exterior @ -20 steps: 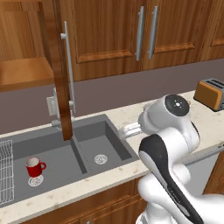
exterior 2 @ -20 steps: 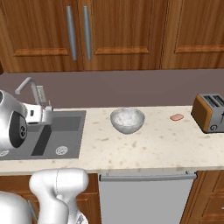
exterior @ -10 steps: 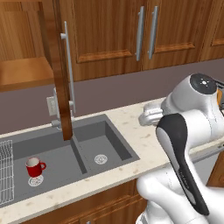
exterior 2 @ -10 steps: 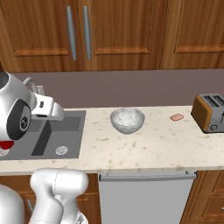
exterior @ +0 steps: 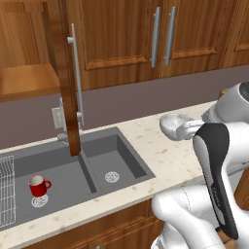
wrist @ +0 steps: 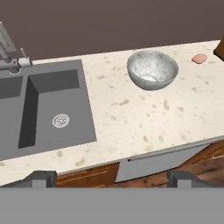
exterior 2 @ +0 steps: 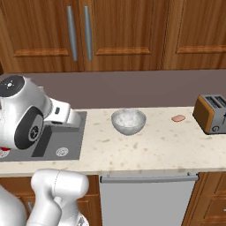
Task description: Pick the mug and place it in the sink. Pick the bowl and place it in the open cabinet and then close the cabinet.
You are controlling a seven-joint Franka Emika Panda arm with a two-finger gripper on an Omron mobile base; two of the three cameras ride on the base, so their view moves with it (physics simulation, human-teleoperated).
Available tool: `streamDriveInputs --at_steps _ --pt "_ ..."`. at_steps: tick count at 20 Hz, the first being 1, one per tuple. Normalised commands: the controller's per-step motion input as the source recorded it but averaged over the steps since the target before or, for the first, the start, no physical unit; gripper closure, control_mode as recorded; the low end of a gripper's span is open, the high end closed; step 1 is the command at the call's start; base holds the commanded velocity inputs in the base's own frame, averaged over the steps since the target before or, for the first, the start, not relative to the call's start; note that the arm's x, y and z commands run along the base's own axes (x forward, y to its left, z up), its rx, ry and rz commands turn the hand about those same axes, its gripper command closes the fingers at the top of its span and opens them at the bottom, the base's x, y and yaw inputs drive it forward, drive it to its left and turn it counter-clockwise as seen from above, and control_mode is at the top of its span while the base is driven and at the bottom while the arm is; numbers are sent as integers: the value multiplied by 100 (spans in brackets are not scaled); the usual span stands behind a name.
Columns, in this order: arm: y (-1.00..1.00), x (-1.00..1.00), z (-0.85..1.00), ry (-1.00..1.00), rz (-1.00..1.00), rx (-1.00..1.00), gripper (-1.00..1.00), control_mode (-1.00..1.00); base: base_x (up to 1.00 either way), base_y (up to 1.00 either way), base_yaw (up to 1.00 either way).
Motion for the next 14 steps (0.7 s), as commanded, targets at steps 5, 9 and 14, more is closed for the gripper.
streamDriveInputs --at_steps 5,9,14 --pt "-34 7 0 0 0 0 -100 -100 0 0 0" --pt "-24 11 -1 -1 1 0 -100 -100 0 0 0" --pt "-16 15 -8 0 2 0 -100 -100 0 0 0"
